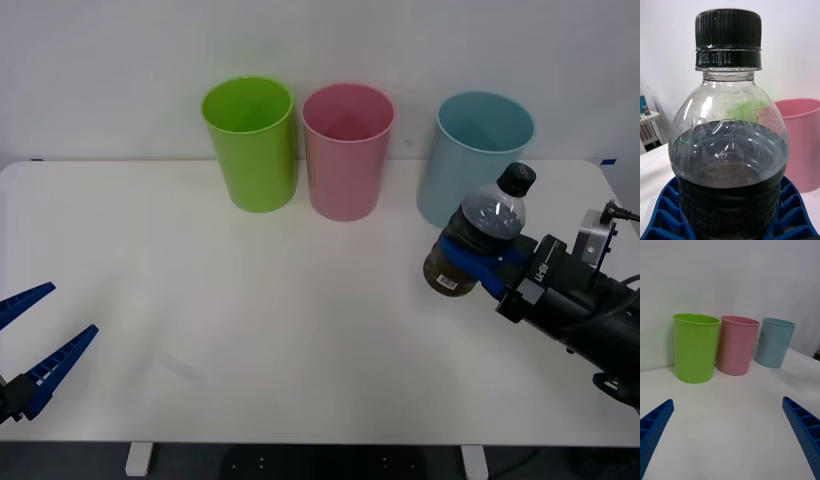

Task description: Grasp the object on the table and drop it into the matching bin: aluminum can to the light blue bin, PET bottle to the pink bin.

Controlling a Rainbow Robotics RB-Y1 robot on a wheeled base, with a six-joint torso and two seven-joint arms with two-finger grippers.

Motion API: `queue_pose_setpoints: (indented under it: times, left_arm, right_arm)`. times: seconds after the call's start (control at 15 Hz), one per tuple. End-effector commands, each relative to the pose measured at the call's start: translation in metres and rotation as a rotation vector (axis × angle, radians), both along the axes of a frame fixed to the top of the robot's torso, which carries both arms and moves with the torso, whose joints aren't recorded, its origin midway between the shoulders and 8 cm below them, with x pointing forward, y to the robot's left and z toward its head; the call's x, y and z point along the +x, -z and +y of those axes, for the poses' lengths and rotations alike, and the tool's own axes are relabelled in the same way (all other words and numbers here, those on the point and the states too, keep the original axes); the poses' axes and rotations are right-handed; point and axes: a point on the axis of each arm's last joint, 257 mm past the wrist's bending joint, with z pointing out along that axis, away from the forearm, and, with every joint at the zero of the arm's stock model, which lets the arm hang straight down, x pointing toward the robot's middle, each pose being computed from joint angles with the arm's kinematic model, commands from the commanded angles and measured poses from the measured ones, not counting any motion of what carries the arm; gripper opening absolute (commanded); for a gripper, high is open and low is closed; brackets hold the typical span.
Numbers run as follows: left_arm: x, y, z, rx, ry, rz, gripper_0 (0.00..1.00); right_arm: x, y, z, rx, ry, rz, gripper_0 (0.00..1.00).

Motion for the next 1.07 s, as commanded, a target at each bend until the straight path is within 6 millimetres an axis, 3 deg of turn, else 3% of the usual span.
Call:
queue_pose_setpoints:
  times: [0.07, 0.47, 0.87, 1.07]
  left_arm:
    - [0.0, 0.0, 0.0, 0.0, 0.0, 0.0, 1.0]
    - [0.0, 0.0, 0.0, 0.0, 0.0, 0.0, 1.0]
    - [0.0, 0.0, 0.0, 0.0, 0.0, 0.0, 1.0]
    - [0.0, 0.0, 0.0, 0.0, 0.0, 0.0, 1.0]
  right_arm:
    - [0.016, -0.024, 0.006, 0.001, 0.005, -0.04, 0.0]
    - [0.055, -0.073, 0.017, -0.03, 0.05, -0.118, 0.0]
    - [0.102, -0.104, 0.051, -0.039, 0.142, -0.132, 0.0]
    - [0.135, -0.112, 0.063, -0.069, 0.143, -0.133, 0.0]
